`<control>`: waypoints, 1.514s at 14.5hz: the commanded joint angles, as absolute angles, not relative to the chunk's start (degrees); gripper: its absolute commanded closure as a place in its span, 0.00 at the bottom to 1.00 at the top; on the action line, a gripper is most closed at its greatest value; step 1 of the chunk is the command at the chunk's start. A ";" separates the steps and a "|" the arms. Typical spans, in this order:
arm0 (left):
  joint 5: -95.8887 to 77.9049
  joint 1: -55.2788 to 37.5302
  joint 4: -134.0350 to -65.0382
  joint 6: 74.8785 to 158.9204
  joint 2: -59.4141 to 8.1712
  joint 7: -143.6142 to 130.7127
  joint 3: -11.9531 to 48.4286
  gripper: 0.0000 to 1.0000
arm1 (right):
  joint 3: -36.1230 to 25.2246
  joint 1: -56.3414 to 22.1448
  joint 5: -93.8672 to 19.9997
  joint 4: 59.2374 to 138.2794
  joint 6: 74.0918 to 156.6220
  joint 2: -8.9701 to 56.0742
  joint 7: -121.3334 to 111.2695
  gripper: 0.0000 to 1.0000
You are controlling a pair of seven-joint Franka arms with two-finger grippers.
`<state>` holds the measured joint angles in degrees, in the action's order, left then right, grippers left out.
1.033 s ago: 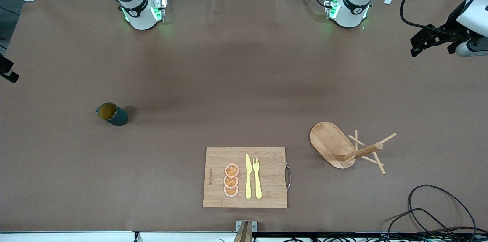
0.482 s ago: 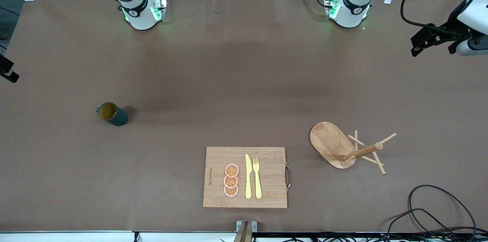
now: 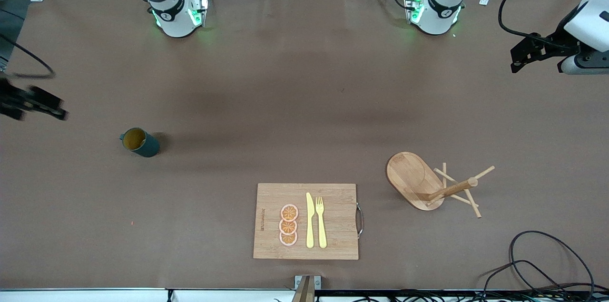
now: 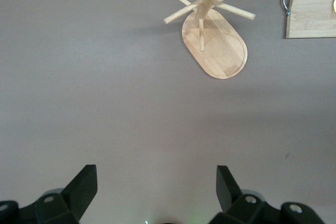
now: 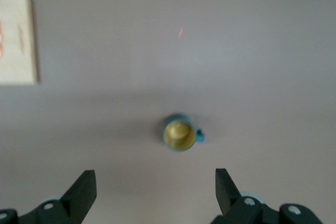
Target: Pass cup and hang on rack
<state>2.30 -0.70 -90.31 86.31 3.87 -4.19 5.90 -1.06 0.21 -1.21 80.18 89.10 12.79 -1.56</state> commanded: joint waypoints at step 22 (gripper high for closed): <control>1.41 0.70 -89.21 86.04 3.52 -3.34 5.80 0.00 | -1.49 0.00 -2.81 107.40 114.87 22.50 4.13 0.00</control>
